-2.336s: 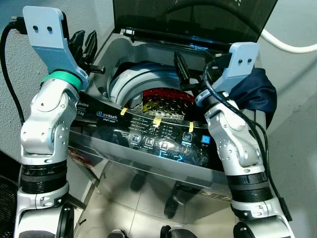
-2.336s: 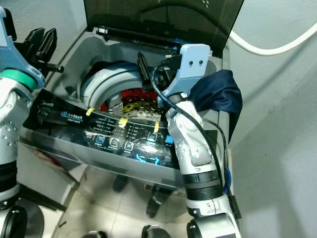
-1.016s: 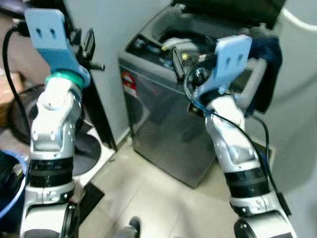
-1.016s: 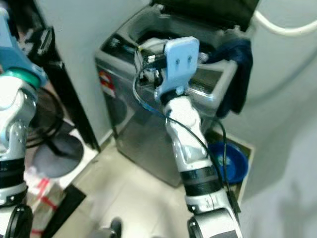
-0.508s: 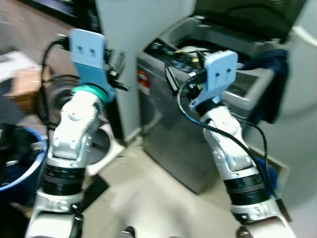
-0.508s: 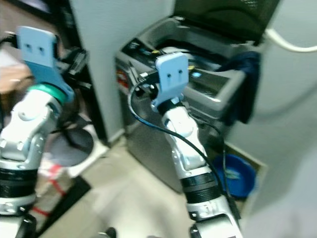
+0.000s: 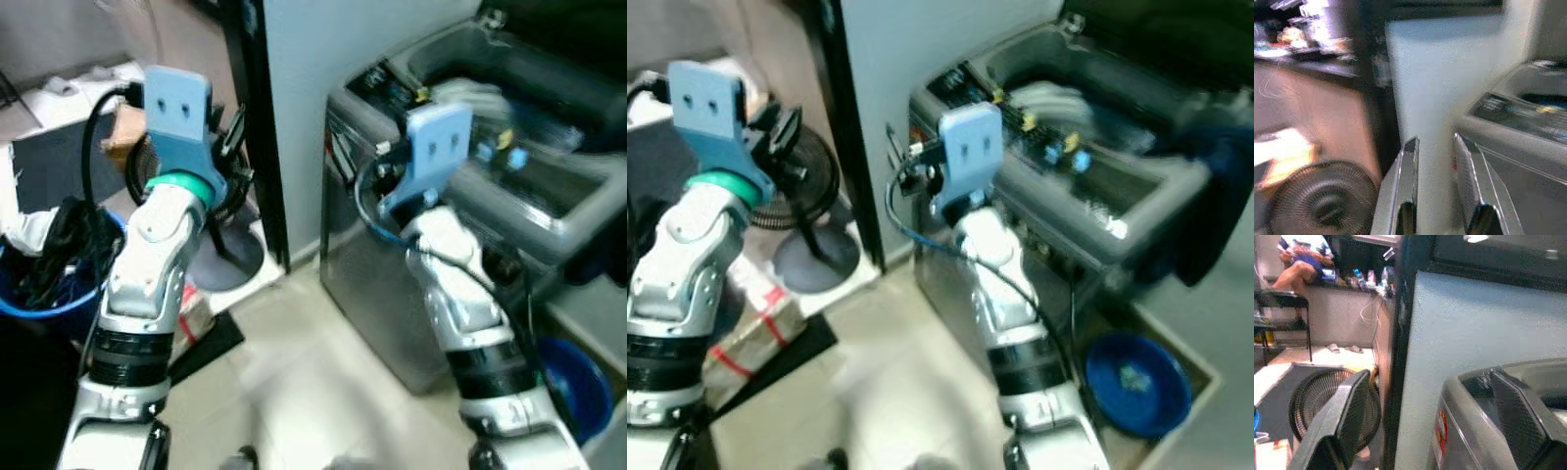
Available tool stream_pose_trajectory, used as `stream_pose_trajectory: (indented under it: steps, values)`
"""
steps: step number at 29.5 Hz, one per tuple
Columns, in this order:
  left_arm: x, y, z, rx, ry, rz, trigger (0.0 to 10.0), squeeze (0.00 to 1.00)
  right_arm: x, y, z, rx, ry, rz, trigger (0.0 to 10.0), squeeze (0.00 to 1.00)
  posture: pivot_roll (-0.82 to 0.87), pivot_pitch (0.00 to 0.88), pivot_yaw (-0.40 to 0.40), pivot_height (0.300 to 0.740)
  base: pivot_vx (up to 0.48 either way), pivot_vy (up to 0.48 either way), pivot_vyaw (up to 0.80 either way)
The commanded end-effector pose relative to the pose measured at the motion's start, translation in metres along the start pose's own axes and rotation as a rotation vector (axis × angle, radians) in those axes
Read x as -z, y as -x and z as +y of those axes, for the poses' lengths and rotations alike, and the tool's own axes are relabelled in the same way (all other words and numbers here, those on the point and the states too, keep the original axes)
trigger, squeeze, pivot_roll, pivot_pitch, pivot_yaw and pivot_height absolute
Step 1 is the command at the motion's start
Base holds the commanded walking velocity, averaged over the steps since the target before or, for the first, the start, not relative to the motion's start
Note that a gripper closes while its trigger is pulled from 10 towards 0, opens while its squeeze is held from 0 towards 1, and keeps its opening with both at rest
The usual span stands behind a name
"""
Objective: Clothes washing
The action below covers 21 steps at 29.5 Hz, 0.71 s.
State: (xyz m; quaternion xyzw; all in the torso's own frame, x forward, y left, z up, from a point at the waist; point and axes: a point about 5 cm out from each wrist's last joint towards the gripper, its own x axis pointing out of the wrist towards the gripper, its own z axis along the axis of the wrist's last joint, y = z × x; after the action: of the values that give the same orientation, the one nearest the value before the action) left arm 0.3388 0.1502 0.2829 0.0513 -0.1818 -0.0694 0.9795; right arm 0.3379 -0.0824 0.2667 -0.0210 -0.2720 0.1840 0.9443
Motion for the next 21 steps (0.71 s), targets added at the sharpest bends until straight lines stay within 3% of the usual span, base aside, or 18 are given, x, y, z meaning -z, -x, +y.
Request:
stream_pose_trajectory:
  steps: [1,21]
  values:
    - [-0.0011,0.0002,-0.0082,0.025,0.002,-0.007,10.0,0.0,0.0083,0.0071,-0.0045,0.016,-0.004,0.032,10.0,0.0,0.02,0.023,0.015,0.74,0.0,0.0,0.79]
    - [-0.0005,-0.0003,-0.0057,0.007,-0.007,-0.006,10.0,0.0,0.0087,0.0074,-0.0009,0.01,-0.029,0.028,10.0,0.0,0.02,0.029,0.021,0.74,0.0,0.0,0.79]
